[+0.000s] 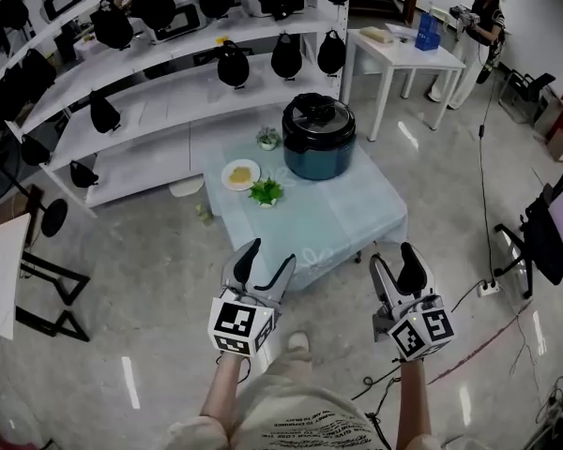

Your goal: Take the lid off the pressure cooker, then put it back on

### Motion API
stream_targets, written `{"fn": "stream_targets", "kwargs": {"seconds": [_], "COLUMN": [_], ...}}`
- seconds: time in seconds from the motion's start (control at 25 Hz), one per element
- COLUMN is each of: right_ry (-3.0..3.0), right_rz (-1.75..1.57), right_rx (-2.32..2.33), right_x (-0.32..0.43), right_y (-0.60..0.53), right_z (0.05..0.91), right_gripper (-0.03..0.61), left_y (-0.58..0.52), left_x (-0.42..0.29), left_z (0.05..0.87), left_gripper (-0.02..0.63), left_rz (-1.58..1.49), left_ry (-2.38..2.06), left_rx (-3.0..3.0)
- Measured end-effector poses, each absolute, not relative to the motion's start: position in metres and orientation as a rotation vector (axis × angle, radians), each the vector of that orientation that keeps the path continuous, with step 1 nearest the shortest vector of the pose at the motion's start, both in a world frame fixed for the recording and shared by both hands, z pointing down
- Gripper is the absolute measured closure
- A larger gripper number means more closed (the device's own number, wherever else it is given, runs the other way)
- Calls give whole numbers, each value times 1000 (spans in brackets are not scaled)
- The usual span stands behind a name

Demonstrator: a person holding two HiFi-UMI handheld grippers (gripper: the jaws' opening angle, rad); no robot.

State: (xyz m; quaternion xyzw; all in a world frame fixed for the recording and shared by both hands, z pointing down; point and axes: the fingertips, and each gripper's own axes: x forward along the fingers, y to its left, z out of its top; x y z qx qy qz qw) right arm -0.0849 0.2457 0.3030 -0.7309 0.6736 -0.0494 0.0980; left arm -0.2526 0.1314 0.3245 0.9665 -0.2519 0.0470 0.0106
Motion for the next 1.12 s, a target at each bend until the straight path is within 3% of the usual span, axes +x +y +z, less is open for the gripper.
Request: {"fn": "stream_targets", "kwargs": {"seconds": [1.12], "right_ry": [2050], "right_rz": [-164], "right_rx": [-2183], "right_x": [15], "right_y": [101], "right_z": [310], "right_gripper": [287], "left_y": [-2], "left_x": [-142], "left_z": [327], "left_gripper": [342], "left_rz": [203], "left_ry": [-740], "left_rx": [3047]}}
